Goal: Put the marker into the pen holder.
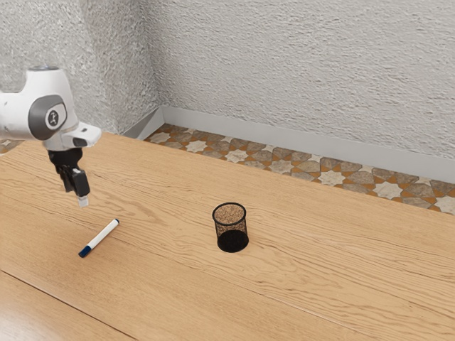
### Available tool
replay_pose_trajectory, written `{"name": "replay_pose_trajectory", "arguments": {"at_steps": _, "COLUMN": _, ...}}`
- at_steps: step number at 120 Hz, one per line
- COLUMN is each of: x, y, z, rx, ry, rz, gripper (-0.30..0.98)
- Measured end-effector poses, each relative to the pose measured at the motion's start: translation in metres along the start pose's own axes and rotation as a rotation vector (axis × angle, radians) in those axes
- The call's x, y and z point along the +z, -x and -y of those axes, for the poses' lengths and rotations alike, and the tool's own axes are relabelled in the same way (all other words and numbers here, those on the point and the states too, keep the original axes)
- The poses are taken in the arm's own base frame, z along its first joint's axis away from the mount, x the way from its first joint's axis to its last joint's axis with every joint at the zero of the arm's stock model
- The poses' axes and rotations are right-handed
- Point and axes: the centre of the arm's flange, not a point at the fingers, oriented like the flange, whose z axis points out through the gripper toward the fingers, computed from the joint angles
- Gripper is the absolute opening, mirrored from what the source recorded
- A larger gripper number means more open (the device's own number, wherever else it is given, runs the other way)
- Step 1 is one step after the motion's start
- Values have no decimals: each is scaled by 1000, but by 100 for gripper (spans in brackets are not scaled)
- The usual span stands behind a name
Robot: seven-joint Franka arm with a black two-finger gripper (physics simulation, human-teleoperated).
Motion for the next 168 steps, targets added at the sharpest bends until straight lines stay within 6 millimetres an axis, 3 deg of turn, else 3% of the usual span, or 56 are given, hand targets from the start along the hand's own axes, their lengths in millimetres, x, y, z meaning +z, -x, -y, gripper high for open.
{"name": "replay_pose_trajectory", "arguments": {"at_steps": 7, "x": 19, "y": -14, "z": 15, "rx": -24, "ry": 1, "rz": -5, "gripper": 69}}
{"name": "replay_pose_trajectory", "arguments": {"at_steps": 19, "x": 42, "y": -38, "z": 20, "rx": -36, "ry": 4, "rz": -17, "gripper": 64}}
{"name": "replay_pose_trajectory", "arguments": {"at_steps": 35, "x": 67, "y": -40, "z": 37, "rx": -126, "ry": 36, "rz": -57, "gripper": 51}}
{"name": "replay_pose_trajectory", "arguments": {"at_steps": 59, "x": 98, "y": -56, "z": 47, "rx": -171, "ry": 23, "rz": -84, "gripper": 38}}
{"name": "replay_pose_trajectory", "arguments": {"at_steps": 68, "x": 101, "y": -58, "z": 47, "rx": -181, "ry": 20, "rz": -92, "gripper": 34}}
{"name": "replay_pose_trajectory", "arguments": {"at_steps": 84, "x": 107, "y": -65, "z": 29, "rx": -172, "ry": 12, "rz": -106, "gripper": 31}}
{"name": "replay_pose_trajectory", "arguments": {"at_steps": 108, "x": 115, "y": -54, "z": 25, "rx": -203, "ry": 15, "rz": -114, "gripper": 30}}
{"name": "replay_pose_trajectory", "arguments": {"at_steps": 143, "x": 136, "y": -58, "z": 28, "rx": -232, "ry": 12, "rz": -110, "gripper": 27}}
{"name": "replay_pose_trajectory", "arguments": {"at_steps": 168, "x": 136, "y": -61, "z": 31, "rx": -237, "ry": 1, "rz": -120, "gripper": 8}}
